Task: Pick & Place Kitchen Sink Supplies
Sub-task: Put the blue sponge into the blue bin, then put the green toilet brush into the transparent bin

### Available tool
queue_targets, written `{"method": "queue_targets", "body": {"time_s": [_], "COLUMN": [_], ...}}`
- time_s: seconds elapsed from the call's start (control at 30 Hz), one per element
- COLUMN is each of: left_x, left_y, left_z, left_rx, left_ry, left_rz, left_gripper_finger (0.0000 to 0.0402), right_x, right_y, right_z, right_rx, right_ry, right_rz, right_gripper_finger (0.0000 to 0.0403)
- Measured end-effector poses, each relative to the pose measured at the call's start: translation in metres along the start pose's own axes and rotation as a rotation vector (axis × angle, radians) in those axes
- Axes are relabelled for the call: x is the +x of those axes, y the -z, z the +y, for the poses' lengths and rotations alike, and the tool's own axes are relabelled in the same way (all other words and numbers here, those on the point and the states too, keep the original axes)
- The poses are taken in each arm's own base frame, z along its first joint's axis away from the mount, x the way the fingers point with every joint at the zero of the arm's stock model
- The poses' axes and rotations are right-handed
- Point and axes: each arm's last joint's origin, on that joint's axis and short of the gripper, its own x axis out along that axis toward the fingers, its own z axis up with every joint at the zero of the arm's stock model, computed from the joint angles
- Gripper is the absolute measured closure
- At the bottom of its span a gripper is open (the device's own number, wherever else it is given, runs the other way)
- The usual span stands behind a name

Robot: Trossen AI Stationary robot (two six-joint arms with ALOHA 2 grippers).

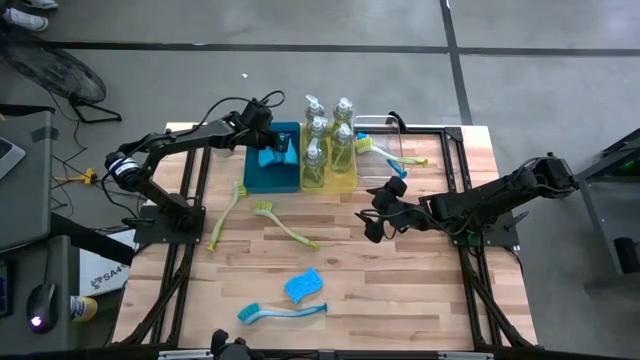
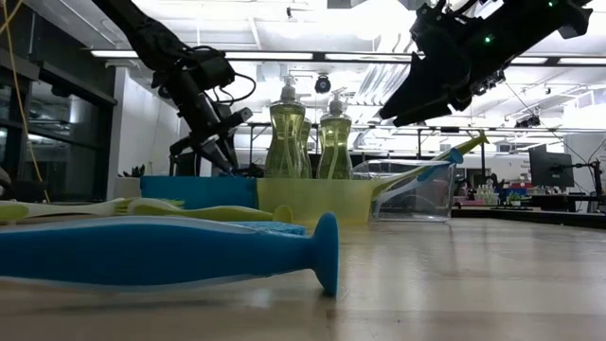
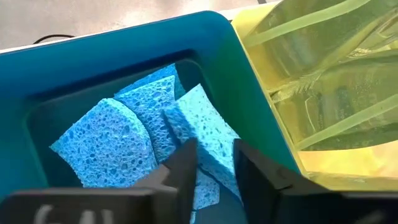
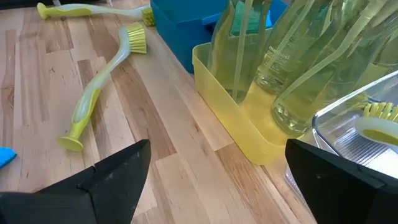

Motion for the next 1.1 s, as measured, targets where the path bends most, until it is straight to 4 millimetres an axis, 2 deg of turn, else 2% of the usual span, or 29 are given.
{"method": "queue_targets", "body": {"time_s": [0.2,0.37,0.63,0.87,1.1], "left_x": [0.000,-0.003,-0.018,-0.041,-0.083], "left_y": [0.000,-0.004,-0.011,0.011,0.034], "left_z": [0.000,-0.003,-0.011,-0.026,-0.051], "left_rx": [0.000,0.025,0.077,0.184,0.314], "left_ry": [0.002,0.030,0.059,-0.027,-0.056], "left_rz": [0.001,0.002,0.098,0.158,0.097], "left_gripper_finger": [0.0219,0.0182,0.0174,0.0174,0.0174], "right_x": [0.000,0.000,0.000,0.000,0.000], "right_y": [0.000,0.001,0.001,0.001,-0.002], "right_z": [0.000,0.000,0.000,0.000,0.002], "right_rx": [0.000,-0.005,-0.006,-0.007,0.006], "right_ry": [0.000,0.002,0.000,-0.006,-0.050], "right_rz": [0.000,0.007,0.009,0.013,-0.005], "right_gripper_finger": [0.0038,0.0038,0.0038,0.0038,0.0038]}}
